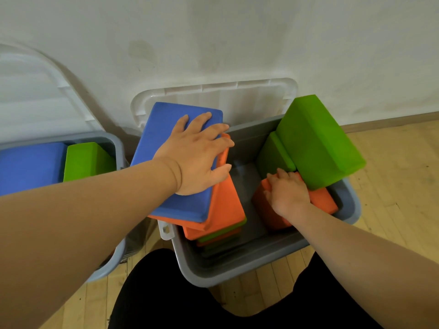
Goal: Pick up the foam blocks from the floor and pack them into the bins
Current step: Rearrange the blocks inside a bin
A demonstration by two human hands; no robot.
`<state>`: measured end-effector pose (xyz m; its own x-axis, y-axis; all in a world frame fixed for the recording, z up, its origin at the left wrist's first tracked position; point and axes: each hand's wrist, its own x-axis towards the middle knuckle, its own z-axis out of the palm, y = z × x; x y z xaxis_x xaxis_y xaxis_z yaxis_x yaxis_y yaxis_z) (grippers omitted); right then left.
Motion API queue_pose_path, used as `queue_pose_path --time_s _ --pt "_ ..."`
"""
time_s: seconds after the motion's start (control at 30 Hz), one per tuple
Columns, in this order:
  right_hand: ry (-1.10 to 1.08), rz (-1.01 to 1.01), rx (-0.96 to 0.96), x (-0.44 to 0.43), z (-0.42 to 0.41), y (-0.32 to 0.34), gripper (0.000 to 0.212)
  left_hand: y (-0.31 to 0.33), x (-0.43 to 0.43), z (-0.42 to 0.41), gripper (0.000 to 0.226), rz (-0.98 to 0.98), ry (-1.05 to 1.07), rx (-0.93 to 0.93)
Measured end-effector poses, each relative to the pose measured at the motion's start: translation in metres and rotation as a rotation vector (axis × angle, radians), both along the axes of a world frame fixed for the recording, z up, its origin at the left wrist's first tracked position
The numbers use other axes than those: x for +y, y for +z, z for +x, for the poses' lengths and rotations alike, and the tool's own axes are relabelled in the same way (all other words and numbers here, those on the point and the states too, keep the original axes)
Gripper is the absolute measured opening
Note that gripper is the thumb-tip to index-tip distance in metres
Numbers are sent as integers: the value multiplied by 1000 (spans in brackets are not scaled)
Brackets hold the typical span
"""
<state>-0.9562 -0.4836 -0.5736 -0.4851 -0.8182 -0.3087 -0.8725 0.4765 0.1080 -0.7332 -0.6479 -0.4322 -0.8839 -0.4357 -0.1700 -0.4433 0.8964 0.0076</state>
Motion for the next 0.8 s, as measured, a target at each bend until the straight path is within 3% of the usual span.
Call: queue_pose_path --time_s 0.2,0.27,0.33,0.4,0.53,0.67,0.8 --pt "149 -474 208 0 -10 88 55 0 0 -3 86 -7 -7 -6" --pt "67 -427 254 -1 -25 112 65 0 1 -5 86 -6 -5 -7" --pt "-63 -253 261 -1 -42 124 81 0 3 -7 86 -9 -4 -9" --pt "-179 -91 166 2 -55 123 95 0 4 -7 85 -19 -4 -16" --pt "-219 -44 74 16 -60 113 103 0 5 -5 81 -29 2 -16" --pt "-188 -288 120 19 -54 122 87 2 7 -5 84 -29 5 -31" --pt "-141 -588 2 12 -31 139 71 3 6 -7 83 -17 8 -29"
